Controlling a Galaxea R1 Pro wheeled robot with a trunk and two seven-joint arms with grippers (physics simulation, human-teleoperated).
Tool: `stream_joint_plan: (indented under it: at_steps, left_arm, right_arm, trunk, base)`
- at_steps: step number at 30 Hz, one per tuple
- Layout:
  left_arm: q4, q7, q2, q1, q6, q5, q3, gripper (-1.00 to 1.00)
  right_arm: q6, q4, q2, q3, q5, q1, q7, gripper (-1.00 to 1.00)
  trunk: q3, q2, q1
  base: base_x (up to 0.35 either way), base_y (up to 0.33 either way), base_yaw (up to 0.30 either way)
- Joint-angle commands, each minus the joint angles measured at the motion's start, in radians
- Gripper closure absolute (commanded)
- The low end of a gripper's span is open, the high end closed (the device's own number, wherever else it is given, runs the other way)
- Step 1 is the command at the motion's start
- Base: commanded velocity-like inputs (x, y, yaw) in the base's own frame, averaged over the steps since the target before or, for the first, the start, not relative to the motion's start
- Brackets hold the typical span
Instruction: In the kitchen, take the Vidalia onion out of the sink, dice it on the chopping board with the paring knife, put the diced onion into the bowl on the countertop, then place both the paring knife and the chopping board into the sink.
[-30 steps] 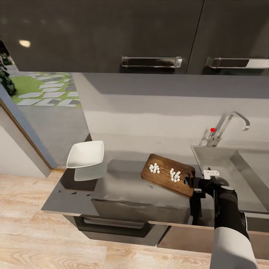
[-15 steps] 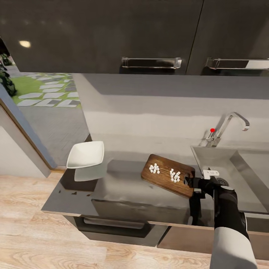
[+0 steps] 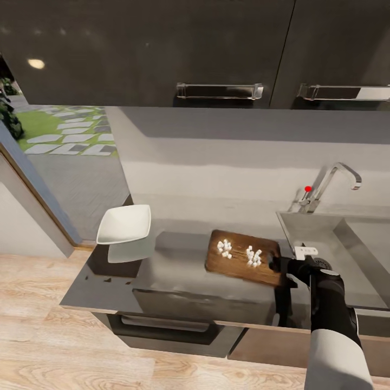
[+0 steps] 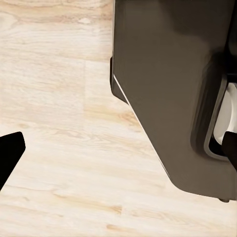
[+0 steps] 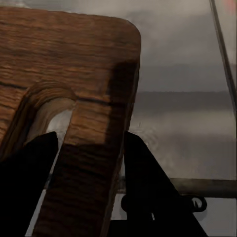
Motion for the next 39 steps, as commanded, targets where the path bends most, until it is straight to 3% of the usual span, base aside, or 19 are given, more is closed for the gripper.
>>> stream_joint_plan:
  at_steps: [1,19,39]
  left_arm:
    - [-0.002,0.006,0.000,0.000,-0.002,0.006,-0.005,-1.00]
    - [-0.002,0.006,0.000,0.001,-0.002,0.006,-0.005,-1.00]
    - [-0.002,0.006,0.000,0.001,-0.002,0.006,-0.005,-1.00]
  right_arm:
    - [0.000,-0.002,0.001,-0.004,0.013,-0.001,0.008,1.00]
    - [0.003,-0.003,-0.005,-0.007,0.012,-0.001,0.008,1.00]
    - [0.005,-0.031,-0.005,-0.007,0.012,-0.001,0.010,1.00]
  trunk:
    - [-0.002,-0.002,0.001]
    - [-0.001,-0.002,0.001]
    - [0.030,-0.002,0.001]
  base:
    - [0.000,0.000,0.000]
    - [0.000,0.000,0.000]
    - [0.000,0.000,0.000]
